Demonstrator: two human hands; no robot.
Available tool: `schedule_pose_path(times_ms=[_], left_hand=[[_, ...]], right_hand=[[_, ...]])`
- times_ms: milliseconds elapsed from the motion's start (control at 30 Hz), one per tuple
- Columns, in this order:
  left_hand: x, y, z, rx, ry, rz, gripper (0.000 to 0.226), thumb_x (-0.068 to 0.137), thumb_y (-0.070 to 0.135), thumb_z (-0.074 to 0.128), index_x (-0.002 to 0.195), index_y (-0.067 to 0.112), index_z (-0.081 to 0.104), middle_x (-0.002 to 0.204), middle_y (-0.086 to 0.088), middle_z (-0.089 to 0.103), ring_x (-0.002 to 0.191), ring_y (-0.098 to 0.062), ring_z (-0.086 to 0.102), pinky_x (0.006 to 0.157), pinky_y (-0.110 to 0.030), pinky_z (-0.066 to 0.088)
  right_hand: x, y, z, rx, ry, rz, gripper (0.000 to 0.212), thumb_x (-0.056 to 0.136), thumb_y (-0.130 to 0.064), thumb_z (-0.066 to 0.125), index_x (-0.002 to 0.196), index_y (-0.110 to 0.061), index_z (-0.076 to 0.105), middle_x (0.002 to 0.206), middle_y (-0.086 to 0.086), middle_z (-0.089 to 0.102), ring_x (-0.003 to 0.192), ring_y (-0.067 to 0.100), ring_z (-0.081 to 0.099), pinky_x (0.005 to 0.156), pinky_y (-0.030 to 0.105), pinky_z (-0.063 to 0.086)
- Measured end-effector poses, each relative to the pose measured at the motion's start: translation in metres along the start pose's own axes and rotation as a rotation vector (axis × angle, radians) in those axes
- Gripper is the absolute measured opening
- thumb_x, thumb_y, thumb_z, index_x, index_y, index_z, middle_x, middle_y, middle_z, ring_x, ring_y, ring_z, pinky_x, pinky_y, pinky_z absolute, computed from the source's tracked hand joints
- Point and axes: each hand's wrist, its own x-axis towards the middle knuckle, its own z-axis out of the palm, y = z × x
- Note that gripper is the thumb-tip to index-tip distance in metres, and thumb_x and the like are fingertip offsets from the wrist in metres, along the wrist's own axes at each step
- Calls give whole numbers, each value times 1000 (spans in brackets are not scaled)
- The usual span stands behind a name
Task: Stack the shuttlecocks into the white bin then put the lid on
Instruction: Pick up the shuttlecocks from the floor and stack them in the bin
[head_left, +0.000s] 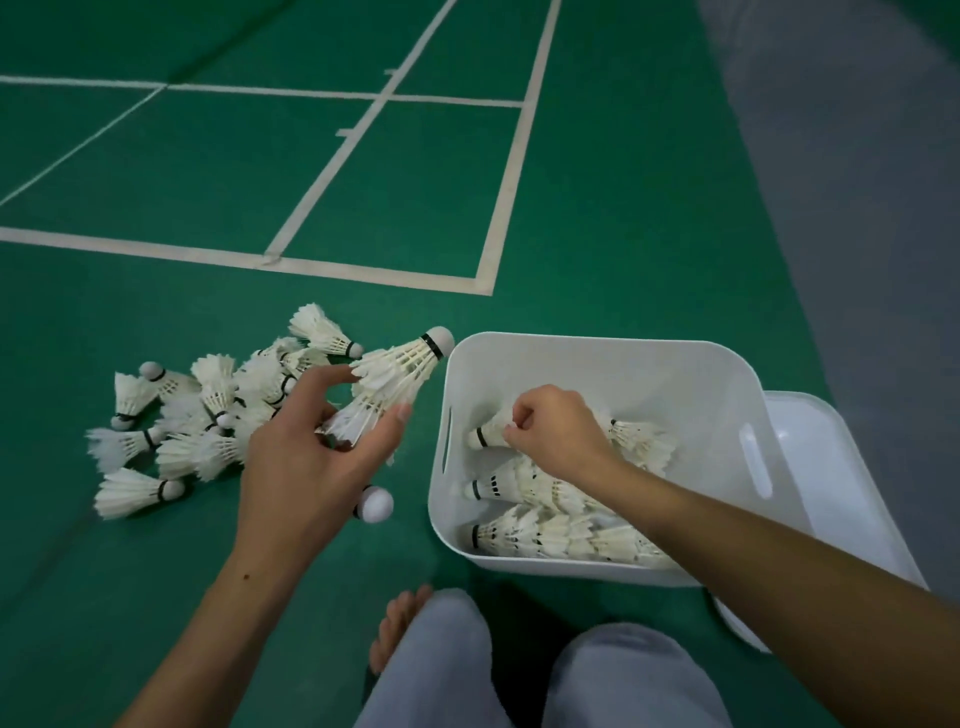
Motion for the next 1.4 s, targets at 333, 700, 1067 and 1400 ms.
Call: schedule_pose_path(times_ms=[333, 700, 1067, 1400], left_hand=[[26, -12, 21, 91, -123, 52, 56, 75, 69, 78, 122, 45, 59, 77, 9, 67, 65, -14, 66, 60, -43, 57], [40, 1, 13, 499, -179, 376, 59, 77, 73, 73, 126, 43, 60, 100, 12, 75, 65, -9, 51, 53, -27, 44], [48, 16, 24, 587, -227, 535, 69, 82, 81, 59, 142, 46, 53, 110, 9, 76, 83, -22, 75, 57, -31, 55], [46, 1, 22, 295, -143, 296, 44, 81, 68, 72, 108, 34, 69, 91, 16, 65, 71, -13, 59, 59, -33, 49]], right_hand=[[31, -7, 29, -30, -323, 39, 8, 82, -21, 86, 87, -16, 82, 87, 1, 78, 78, 17, 71, 69, 28, 54], [-8, -45, -98, 252, -54, -310, 28, 100, -28, 67, 128, -32, 67, 123, -20, 68, 108, -2, 64, 93, 31, 58], [-5, -48, -89, -83, -223, -483, 71, 90, -39, 80, 147, -53, 39, 136, -8, 61, 111, 8, 62, 96, 33, 52], [-9, 15, -41, -45, 91, -60, 28, 98, -42, 69, 106, -18, 82, 133, 3, 55, 124, 23, 51, 108, 40, 42]])
